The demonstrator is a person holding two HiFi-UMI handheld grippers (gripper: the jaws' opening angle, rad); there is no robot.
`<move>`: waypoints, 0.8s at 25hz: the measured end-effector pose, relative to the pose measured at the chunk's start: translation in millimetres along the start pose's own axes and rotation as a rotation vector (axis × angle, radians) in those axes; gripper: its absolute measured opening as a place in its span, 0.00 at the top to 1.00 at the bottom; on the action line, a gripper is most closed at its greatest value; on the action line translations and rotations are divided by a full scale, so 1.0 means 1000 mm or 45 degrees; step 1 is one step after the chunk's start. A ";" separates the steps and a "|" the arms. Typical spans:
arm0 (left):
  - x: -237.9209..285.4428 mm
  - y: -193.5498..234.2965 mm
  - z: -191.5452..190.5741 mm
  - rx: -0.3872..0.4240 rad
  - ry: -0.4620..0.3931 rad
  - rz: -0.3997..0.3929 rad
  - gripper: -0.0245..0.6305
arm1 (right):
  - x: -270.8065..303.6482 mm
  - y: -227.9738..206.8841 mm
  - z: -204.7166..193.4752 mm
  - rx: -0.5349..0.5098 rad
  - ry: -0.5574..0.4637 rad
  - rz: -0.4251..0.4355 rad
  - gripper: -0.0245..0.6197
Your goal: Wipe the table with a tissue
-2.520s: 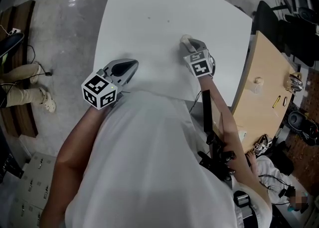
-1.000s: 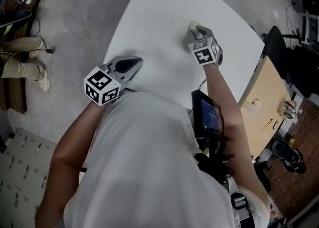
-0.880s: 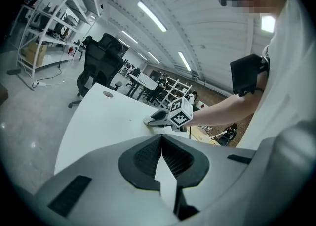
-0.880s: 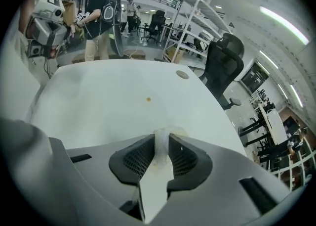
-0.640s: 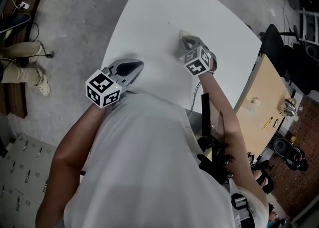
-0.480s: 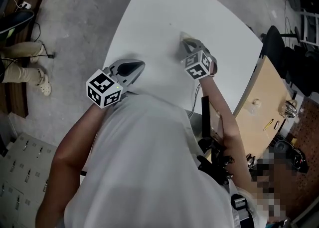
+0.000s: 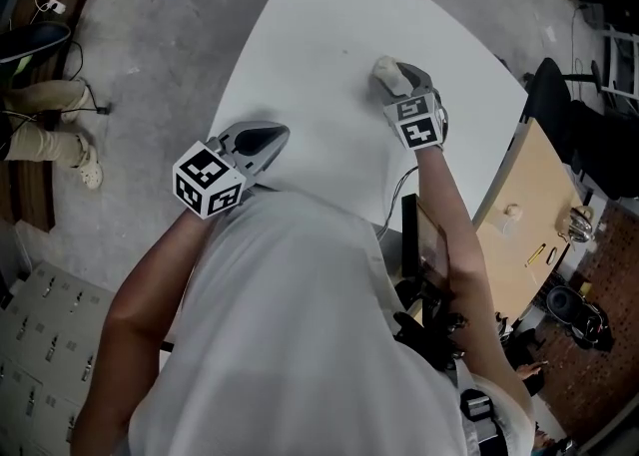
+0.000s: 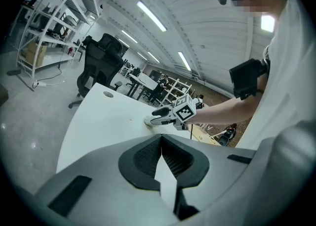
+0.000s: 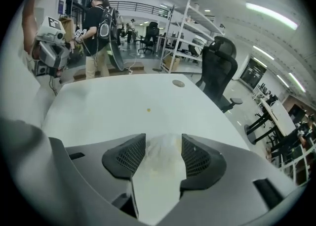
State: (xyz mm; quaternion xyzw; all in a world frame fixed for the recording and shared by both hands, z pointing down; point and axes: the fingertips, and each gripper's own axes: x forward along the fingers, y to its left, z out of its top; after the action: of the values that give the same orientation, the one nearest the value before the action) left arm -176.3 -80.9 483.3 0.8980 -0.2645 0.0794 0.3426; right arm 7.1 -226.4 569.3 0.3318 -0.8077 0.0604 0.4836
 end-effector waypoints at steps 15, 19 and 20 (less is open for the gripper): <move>-0.006 0.008 -0.002 -0.022 -0.014 0.027 0.95 | 0.018 0.029 -0.009 -0.018 0.163 0.093 0.76; -0.003 0.007 0.003 -0.027 -0.025 0.023 0.95 | 0.007 0.066 -0.003 -0.004 0.120 0.244 0.76; -0.005 0.008 0.004 -0.028 -0.027 0.026 0.95 | 0.008 0.066 0.001 0.010 0.098 0.243 0.76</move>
State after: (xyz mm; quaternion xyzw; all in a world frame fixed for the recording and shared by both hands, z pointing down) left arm -184.7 -86.6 483.4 0.8922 -0.2781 0.0703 0.3490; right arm -35.3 -180.0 589.5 0.2526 -0.8163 0.1222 0.5049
